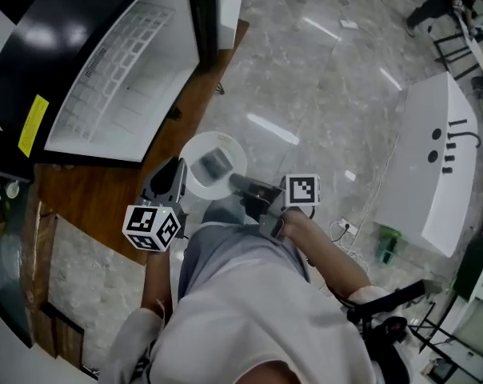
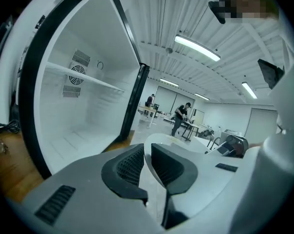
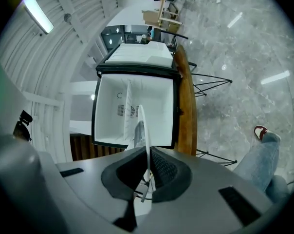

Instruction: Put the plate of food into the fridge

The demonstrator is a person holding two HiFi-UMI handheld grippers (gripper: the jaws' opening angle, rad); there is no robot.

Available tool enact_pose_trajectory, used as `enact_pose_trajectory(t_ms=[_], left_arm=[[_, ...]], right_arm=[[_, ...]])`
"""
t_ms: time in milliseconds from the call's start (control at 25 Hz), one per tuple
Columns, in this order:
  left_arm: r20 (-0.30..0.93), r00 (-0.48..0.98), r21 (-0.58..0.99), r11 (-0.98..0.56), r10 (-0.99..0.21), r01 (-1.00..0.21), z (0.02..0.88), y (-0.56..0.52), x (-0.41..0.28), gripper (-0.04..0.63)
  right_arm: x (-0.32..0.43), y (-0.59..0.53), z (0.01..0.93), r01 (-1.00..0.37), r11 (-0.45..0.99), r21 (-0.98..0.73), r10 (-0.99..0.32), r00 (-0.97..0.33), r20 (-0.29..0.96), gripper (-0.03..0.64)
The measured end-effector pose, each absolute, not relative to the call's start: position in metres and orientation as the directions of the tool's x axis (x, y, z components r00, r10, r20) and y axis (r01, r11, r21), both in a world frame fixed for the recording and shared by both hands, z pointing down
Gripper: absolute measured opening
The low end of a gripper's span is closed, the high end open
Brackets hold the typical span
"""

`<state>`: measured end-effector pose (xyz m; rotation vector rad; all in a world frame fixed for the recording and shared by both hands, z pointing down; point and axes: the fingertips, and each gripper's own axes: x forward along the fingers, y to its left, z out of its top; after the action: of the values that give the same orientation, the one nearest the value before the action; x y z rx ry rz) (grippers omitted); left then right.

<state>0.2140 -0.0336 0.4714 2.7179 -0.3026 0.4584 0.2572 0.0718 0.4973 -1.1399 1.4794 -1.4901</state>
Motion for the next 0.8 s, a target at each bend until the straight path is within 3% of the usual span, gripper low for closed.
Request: enact_pose_trajectory(t_ms=[240, 800], left_arm=[[0.312, 0.91, 0.288, -0.886, -0.272, -0.364, 0.45, -0.099, 0.25, 0.06], [0.235, 0.753, 0.099, -0.755, -0.615, -0.648, 0.4, -0.188, 0.236, 0.06]], right_arm=[[0.309, 0.0, 0.486, -0.093, -0.041, -0.995, -0.888, -0.453, 0.079, 0.025], [0.317, -0.108, 0.443, -0.12, 0.026, -0.992, -0.759, -0.648, 0.059, 0.025]])
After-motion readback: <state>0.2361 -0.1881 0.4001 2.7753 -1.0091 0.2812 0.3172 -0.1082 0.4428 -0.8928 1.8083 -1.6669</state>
